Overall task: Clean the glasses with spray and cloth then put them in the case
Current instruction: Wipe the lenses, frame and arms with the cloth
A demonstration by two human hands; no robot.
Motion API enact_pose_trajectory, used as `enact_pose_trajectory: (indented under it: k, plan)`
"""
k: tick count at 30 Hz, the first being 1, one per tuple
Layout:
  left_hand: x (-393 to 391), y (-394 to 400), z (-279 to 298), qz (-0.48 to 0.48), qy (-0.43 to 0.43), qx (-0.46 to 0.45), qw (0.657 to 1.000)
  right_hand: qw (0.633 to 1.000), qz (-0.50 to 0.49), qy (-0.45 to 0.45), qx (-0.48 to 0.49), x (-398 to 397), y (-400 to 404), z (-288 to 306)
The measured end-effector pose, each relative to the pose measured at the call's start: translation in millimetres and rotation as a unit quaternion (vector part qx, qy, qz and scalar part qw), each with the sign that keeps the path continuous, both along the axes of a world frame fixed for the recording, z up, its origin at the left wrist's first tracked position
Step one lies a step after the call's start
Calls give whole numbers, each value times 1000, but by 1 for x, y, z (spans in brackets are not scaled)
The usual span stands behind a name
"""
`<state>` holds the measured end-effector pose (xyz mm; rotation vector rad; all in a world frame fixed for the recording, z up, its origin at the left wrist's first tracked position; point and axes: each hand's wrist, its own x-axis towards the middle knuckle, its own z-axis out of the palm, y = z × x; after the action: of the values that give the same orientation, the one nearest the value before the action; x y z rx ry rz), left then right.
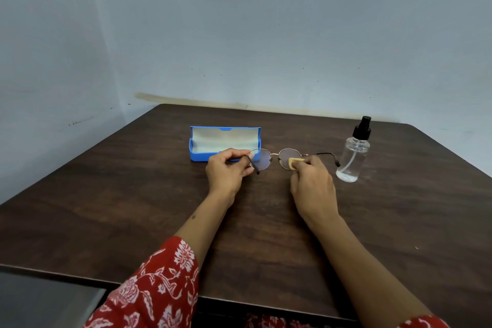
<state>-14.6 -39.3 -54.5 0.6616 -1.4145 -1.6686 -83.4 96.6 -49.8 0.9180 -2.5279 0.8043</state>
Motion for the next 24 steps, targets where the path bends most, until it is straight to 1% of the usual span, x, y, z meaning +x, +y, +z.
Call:
enact_pose_trajectory:
  k: [2, 7, 12, 17, 19, 22, 24]
  plan:
    - [0, 1, 1, 1, -2, 2, 1000, 1000, -18, -8, -9, -1, 2, 0]
    - [1, 0, 1, 8, -4, -2, 1000, 999, 24, 0, 43, 1, -2, 0]
    - [1, 1, 0, 7, -4, -8, 1000, 1000, -27, -7, -9, 0, 1, 1]
    - [1, 0, -1, 8, -5, -14, 1000, 998, 29, 6, 48, 3, -4, 0]
    - [1, 0, -1, 9, -7, -13, 1000, 999, 14, 4, 38, 2, -3, -1]
    - [1, 0, 0, 6, -9, -16, 1000, 1000, -26, -10, -2, 0, 1, 1]
    - [1, 0, -1, 4, -10, -19, 1000, 1000, -16, -6, 6, 1, 0, 1]
